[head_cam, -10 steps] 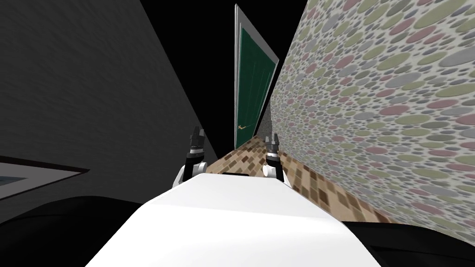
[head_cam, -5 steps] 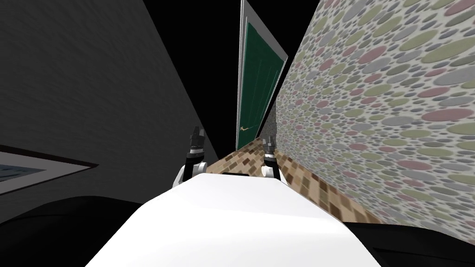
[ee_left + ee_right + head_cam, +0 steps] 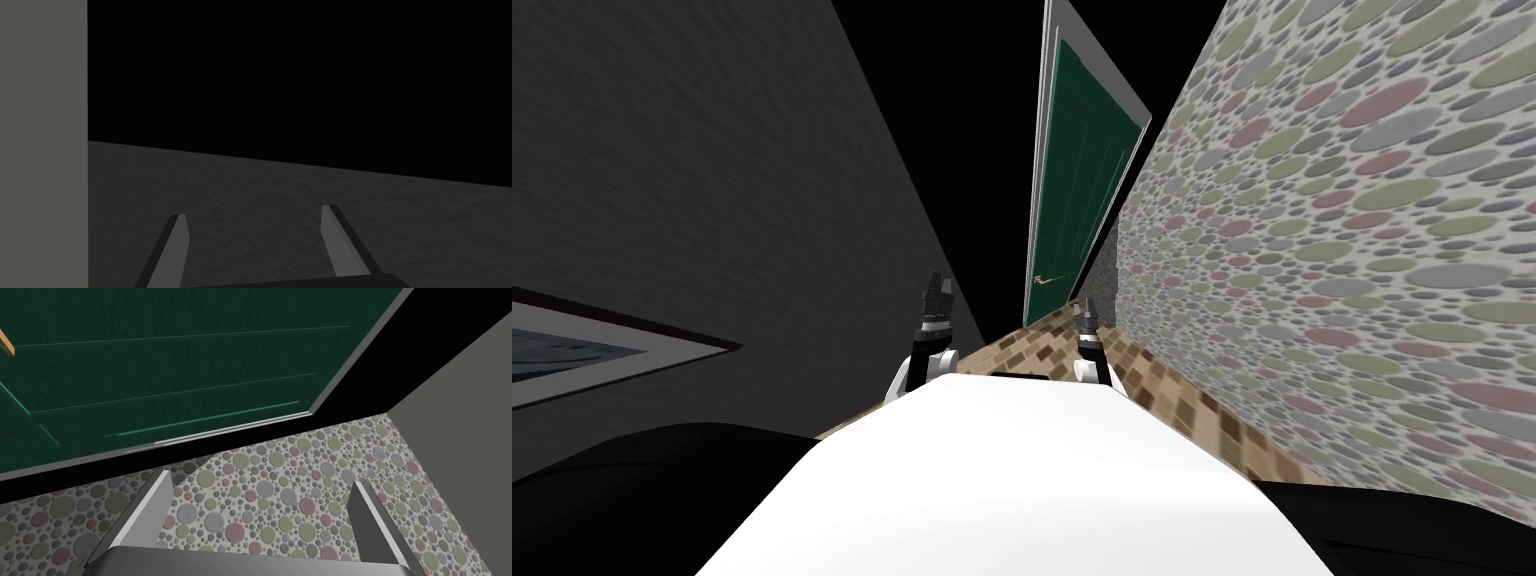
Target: Pull the door open
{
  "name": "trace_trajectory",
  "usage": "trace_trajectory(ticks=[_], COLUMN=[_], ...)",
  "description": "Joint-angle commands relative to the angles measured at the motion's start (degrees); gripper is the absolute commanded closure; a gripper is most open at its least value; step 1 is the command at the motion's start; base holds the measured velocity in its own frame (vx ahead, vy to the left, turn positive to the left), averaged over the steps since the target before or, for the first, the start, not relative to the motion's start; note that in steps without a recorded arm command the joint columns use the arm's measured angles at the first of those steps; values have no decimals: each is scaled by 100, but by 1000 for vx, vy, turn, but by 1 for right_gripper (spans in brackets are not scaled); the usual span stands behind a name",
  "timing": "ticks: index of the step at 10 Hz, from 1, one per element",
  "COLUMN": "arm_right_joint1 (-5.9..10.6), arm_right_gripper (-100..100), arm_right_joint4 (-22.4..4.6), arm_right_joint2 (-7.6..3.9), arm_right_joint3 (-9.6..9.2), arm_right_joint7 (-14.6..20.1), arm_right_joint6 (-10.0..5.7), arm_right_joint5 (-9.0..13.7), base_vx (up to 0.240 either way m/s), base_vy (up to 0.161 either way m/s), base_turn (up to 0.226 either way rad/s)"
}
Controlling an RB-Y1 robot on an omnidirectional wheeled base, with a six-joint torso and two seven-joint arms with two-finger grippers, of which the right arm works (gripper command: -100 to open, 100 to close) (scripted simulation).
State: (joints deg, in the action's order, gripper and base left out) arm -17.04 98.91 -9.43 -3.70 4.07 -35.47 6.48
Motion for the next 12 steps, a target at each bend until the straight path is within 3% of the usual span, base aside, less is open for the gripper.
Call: trace_trajectory(ticks=[1,4,12], arm_right_joint1=[81,235,492], arm_right_gripper=[-100,-100,-100], arm_right_joint4=[-283,-804,-1817], arm_right_joint2=[-64,-191,-402], arm_right_joint3=[-42,-121,-254], arm_right_joint7=[67,195,411], arm_right_joint6=[-71,-255,-562], arm_right_joint5=[3,10,22], base_vx=[88,96,54], base_vy=[-54,-45,-36], base_turn=[140,160,97])
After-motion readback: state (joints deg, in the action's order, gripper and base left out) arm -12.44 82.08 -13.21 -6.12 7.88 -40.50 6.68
